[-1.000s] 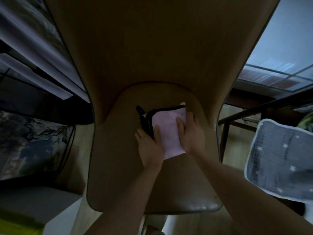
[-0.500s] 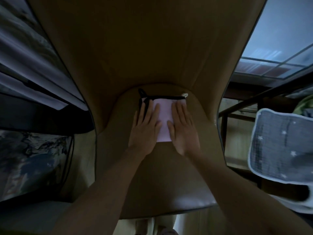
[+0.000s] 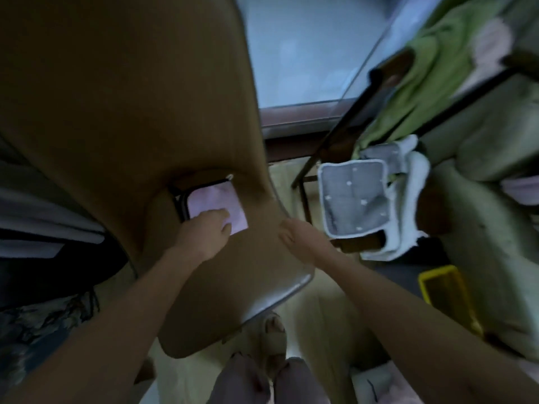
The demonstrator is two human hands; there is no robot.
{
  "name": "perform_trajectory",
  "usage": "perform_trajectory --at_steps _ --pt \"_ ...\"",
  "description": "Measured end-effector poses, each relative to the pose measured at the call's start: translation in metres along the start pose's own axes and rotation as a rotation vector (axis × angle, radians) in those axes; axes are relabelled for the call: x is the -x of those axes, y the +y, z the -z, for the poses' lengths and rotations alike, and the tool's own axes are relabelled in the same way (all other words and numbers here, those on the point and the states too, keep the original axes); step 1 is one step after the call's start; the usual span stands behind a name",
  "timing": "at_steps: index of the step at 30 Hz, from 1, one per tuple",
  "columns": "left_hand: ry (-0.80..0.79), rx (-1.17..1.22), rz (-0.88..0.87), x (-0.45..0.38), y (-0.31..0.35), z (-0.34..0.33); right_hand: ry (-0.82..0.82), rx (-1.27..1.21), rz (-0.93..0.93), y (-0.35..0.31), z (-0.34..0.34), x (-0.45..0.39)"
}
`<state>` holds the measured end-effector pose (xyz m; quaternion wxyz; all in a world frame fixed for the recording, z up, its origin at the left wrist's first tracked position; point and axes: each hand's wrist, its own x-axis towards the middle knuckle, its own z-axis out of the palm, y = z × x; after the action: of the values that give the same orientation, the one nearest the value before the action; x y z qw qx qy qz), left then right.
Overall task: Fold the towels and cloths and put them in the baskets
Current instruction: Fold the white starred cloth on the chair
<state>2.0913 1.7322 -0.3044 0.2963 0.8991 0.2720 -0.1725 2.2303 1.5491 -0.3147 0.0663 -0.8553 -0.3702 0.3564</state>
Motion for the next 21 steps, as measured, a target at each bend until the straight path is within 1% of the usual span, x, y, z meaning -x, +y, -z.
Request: perform_trajectory --at_steps 2,5,7,10,12,15,18,21 --pt "-0.003 0.041 -0.025 0.005 0.041 0.014 0.065 -0.038 -0.076 0.019 0.025 0.031" --pt "0.017 -0.127 -0.115 0.000 0.100 0.017 0.190 -0.065 -0.184 0.053 0.054 0.061" --pt "-0.023 -0.180 -0.181 -0.005 0.132 0.008 0.235 -0.071 -0.237 0.081 0.064 0.075" --pt "-0.113 -0.150 -0.274 -0.021 0.163 -0.020 0.276 -0.055 -0.292 0.132 0.064 0.083" --pt "-0.157 -0.133 -0.282 -0.034 0.178 -0.042 0.268 -0.007 -0.299 0.168 0.058 0.082" --pt "-0.191 -0.128 -0.243 -0.057 0.194 -0.073 0.215 0.135 -0.243 0.216 0.049 0.070" --pt "-0.225 -0.163 -0.209 -0.085 0.205 -0.108 0.165 0.218 -0.167 0.261 0.041 0.044" --pt "-0.216 -0.253 -0.191 -0.109 0.218 -0.145 0.097 0.282 -0.091 0.297 0.036 0.017"
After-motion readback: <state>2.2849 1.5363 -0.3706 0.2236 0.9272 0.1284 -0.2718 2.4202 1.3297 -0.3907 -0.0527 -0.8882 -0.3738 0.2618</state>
